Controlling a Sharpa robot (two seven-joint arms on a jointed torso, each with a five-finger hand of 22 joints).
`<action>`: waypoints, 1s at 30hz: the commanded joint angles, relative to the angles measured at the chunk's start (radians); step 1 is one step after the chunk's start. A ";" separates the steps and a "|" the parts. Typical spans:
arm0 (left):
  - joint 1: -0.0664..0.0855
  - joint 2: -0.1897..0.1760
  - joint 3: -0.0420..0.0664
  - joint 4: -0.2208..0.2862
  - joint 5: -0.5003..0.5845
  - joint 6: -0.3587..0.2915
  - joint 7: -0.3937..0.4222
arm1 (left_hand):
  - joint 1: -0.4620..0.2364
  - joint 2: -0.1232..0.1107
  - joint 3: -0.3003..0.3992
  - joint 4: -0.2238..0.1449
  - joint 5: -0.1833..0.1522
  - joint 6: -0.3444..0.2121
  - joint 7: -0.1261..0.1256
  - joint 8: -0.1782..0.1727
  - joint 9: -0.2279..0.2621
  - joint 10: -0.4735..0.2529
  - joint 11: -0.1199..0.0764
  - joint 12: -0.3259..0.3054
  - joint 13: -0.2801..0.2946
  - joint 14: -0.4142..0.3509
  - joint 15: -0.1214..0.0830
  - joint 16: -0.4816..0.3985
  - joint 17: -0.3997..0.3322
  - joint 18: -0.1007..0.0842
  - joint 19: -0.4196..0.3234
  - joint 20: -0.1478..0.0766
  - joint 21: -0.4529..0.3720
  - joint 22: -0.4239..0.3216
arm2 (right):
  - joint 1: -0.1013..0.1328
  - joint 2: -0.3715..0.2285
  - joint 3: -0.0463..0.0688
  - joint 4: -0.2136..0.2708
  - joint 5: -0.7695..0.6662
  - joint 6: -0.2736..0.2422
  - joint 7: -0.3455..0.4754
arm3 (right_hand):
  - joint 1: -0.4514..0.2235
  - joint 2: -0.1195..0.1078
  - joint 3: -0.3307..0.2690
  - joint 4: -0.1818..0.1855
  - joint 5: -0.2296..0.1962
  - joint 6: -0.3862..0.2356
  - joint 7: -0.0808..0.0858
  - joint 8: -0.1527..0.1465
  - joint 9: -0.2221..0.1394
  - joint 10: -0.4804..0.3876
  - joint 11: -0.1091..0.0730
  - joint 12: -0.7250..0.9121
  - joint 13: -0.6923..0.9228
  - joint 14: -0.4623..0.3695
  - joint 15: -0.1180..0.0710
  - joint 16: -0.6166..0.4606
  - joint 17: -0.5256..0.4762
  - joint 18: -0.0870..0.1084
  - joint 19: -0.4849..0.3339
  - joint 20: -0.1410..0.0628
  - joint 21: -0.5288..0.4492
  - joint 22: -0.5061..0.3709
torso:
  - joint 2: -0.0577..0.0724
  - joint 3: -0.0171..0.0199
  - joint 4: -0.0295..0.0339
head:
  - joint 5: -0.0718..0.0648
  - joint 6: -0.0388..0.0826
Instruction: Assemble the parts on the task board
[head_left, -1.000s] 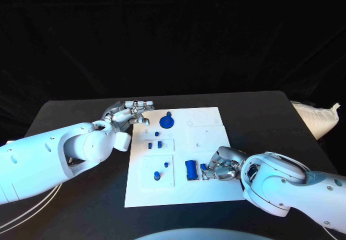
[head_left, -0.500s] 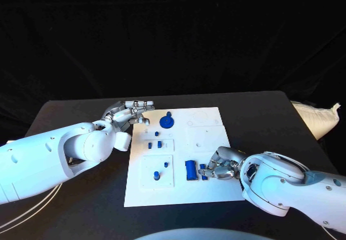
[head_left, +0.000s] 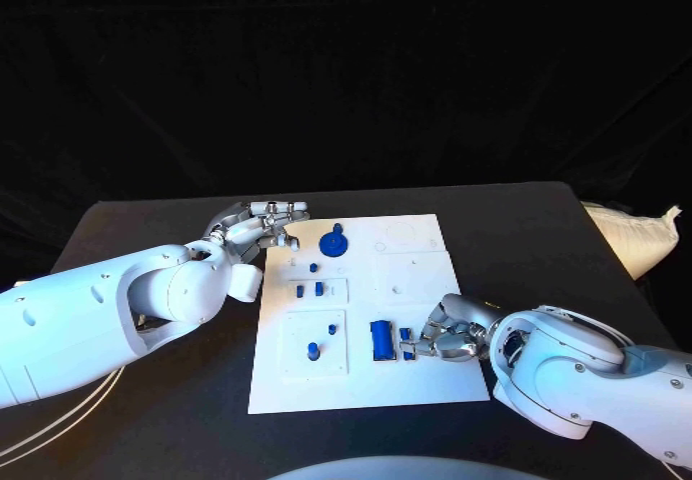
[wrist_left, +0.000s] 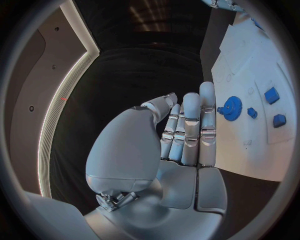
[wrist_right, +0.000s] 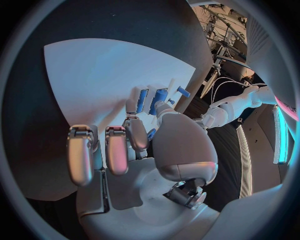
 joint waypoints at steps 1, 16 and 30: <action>0.000 0.002 0.001 0.001 -0.003 0.019 0.005 | -0.009 0.001 0.000 -0.007 -0.001 -0.008 0.002 0.005 0.000 -0.007 0.000 0.007 0.000 -0.008 0.002 0.003 -0.002 0.019 -0.005 0.000 0.001 0.001 | -0.001 -0.007 0.000 0.004 -0.026 0.006 0.015 | 0.044 0.017 -0.007 -0.009 0.006 0.006 0.000 -0.006 0.002 0.006 0.000 0.004 0.047 0.074 -0.006 0.005 0.109 -0.016 0.028 -0.004 0.002 0.160 | 0.001 -0.0001 0.0005 | -0.003 0.001; -0.010 0.010 0.000 -0.018 0.002 0.022 0.037 | -0.031 0.004 -0.014 0.002 -0.006 -0.003 -0.001 0.016 0.002 -0.004 -0.002 0.022 0.001 -0.017 0.004 0.005 -0.006 0.018 -0.013 0.003 -0.004 -0.002 | 0.058 -0.018 0.000 -0.126 0.525 -0.205 0.599 | 0.269 0.046 -0.041 -0.080 0.005 -0.091 0.046 -0.073 -0.038 -0.127 0.036 -0.327 -0.140 0.025 0.025 -0.124 -0.085 0.034 -0.110 0.020 -0.159 -0.028 | -0.010 -0.0006 0.0059 | -0.003 0.012; -0.013 0.073 0.001 -0.133 0.055 0.006 0.117 | -0.049 0.021 -0.034 0.025 -0.014 0.028 -0.018 0.026 -0.002 0.035 0.007 0.008 -0.006 -0.232 0.063 -0.526 -0.257 0.000 -0.356 0.061 -0.318 -0.214 | 0.152 0.141 0.002 -0.473 1.100 -0.145 1.040 | 0.446 0.045 0.109 -0.112 -0.091 -0.099 0.106 -0.145 -0.119 -0.327 0.121 -1.104 -0.890 -0.343 0.123 -1.124 -0.927 0.129 -0.570 0.110 -0.966 -0.740 | -0.039 -0.0060 0.0046 | -0.024 0.079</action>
